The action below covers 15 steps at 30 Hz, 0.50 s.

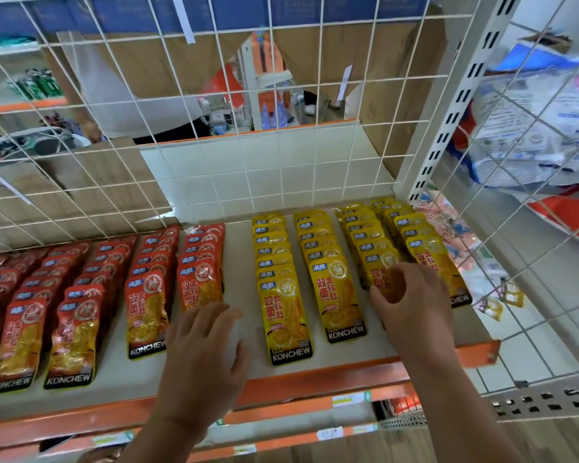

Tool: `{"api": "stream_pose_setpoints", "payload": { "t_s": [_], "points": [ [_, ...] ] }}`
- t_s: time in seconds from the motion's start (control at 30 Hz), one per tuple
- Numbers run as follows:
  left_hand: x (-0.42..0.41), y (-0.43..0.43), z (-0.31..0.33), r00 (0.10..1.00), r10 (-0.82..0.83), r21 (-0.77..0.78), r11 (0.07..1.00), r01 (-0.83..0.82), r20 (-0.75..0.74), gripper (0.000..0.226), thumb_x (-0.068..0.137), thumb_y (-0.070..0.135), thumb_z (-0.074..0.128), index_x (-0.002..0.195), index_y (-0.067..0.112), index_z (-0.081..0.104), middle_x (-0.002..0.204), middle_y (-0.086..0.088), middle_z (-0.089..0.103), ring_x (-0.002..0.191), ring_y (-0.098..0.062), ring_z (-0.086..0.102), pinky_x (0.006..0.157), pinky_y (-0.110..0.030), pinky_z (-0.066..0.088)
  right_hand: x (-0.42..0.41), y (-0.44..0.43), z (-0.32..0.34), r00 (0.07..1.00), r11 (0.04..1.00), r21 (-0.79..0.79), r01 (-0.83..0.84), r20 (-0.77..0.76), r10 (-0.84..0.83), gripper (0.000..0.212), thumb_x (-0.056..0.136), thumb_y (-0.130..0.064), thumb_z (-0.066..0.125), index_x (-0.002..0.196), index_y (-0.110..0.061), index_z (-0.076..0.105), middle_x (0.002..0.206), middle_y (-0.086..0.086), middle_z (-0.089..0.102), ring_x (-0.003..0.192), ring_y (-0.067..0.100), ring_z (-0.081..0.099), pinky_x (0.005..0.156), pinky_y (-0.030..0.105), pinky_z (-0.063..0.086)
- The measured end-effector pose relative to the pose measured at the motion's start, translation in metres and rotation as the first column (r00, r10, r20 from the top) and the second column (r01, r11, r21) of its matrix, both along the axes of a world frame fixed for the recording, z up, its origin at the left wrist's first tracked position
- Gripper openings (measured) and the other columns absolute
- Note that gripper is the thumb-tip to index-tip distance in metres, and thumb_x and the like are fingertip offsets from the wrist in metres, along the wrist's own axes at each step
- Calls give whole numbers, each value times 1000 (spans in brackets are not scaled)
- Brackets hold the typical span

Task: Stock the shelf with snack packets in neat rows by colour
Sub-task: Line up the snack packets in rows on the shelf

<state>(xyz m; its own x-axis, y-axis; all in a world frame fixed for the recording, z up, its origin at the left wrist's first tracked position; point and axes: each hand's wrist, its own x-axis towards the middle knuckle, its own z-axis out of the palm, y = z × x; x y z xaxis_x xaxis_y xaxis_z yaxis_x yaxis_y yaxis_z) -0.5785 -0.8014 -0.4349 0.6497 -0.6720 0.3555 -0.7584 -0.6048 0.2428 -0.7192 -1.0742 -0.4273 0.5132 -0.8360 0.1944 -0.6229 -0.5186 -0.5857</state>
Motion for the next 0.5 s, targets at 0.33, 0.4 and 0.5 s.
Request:
{"api": "stream_pose_setpoints", "payload": {
  "t_s": [0.33, 0.4, 0.5],
  "points": [
    [0, 1, -1, 999, -8, 16, 1000, 9, -34, 41, 84, 36, 53, 117, 16, 68, 120, -1, 62, 112, -27, 53, 90, -47, 46, -12, 6, 11, 999, 1000, -13, -6, 35, 7, 45, 83, -37, 77, 119, -13, 64, 120, 5, 60, 114, 31, 53, 97, 42, 43],
    [1, 1, -1, 999, -14, 21, 1000, 15, -52, 40, 83, 37, 54, 117, 20, 67, 122, -1, 63, 113, -28, 55, 91, -50, 48, -16, 10, 16, 1000, 999, -41, -6, 27, 8, 44, 83, -35, 77, 117, -11, 65, 119, 8, 61, 112, 34, 54, 94, 43, 45],
    [-2, 4, 4, 995, -9, -24, 1000, 6, -99, 42, 79, 39, 56, 119, 27, 62, 126, 1, 62, 116, -29, 59, 93, -53, 49, -16, 23, 34, 999, 997, -71, -14, 37, 16, 43, 82, -31, 78, 116, -9, 65, 118, 11, 61, 111, 37, 55, 90, 45, 48]
  ]
}}
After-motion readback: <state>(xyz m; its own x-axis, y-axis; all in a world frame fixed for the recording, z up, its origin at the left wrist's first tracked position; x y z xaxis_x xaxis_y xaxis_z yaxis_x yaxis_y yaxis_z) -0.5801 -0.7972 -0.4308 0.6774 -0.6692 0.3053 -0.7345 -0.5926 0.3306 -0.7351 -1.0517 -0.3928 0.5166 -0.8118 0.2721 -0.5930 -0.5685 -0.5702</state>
